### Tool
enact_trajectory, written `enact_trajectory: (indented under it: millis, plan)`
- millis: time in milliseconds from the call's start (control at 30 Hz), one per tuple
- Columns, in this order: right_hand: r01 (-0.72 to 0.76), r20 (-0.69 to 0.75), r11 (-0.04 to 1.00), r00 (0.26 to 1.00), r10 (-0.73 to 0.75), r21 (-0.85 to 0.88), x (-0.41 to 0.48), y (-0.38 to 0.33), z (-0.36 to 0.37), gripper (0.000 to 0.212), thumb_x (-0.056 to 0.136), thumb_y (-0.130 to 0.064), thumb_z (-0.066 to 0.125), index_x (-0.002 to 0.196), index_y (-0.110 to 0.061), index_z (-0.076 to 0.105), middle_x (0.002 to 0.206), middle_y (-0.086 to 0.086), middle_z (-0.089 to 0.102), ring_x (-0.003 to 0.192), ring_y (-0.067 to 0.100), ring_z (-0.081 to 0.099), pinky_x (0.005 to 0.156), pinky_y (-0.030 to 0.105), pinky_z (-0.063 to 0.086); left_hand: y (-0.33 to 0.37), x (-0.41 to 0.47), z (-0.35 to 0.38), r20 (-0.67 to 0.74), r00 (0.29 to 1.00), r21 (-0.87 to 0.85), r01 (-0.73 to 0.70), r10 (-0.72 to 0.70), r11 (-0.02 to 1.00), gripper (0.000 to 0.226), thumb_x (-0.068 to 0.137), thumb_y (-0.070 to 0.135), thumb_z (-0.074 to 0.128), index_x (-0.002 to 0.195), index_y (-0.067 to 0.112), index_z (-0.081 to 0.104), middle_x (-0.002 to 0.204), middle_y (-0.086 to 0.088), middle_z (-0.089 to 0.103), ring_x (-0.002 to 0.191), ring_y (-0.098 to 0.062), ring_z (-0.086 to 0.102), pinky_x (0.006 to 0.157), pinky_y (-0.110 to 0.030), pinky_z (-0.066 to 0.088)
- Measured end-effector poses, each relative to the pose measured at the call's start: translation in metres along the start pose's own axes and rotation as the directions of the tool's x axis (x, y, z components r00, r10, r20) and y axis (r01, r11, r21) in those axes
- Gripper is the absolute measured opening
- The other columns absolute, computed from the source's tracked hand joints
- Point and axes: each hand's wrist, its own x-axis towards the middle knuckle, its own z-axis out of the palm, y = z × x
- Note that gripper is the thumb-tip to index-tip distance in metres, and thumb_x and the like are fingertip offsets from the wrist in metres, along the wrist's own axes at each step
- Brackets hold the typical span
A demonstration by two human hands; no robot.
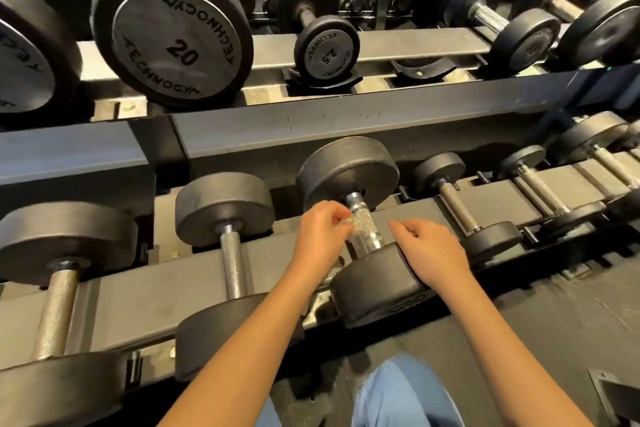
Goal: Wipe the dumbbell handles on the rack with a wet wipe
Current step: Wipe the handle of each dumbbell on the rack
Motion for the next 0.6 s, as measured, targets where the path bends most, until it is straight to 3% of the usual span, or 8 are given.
enact_trajectory:
  millis: [200,367,600]
  plan:
    - [0.010,-0.031,1.000,0.999,-0.010,0.006,0.004,0.005,0.005,0.036,0.092,-0.054,0.039,0.081,-0.029,0.062,0.082,-0.005,0.062,0.083,0.020,0.059,0.067,0.033,0.046,0.001,0.035,0.023,-0.093,0.991,0.066,-0.087,0.093,0.994,0.010,0.088,0.012,0.063,0.096,0.016,0.068,0.100,0.006,0.060,0.090,-0.004,0.054,0.076,-0.011,0.041]
    - [0.017,-0.070,0.999,0.997,-0.015,0.029,0.004,0.007,0.007,0.038,0.090,-0.055,0.039,0.085,-0.030,0.067,0.084,-0.007,0.064,0.082,0.016,0.059,0.068,0.033,0.049,-0.008,0.040,0.033,-0.022,0.989,0.188,-0.137,0.144,0.973,0.013,0.088,0.015,0.065,0.100,0.014,0.072,0.102,0.004,0.063,0.092,-0.003,0.051,0.083,-0.009,0.035]
    - [0.008,-0.053,1.000,0.999,-0.007,0.012,0.004,0.005,0.005,0.031,0.091,-0.050,0.042,0.075,-0.031,0.060,0.081,-0.008,0.059,0.084,0.018,0.056,0.063,0.030,0.039,-0.009,0.026,0.025,0.285,0.938,0.137,-0.243,0.197,0.960,0.013,0.080,0.012,0.074,0.093,0.016,0.075,0.103,0.002,0.066,0.093,-0.006,0.058,0.089,-0.023,0.048]
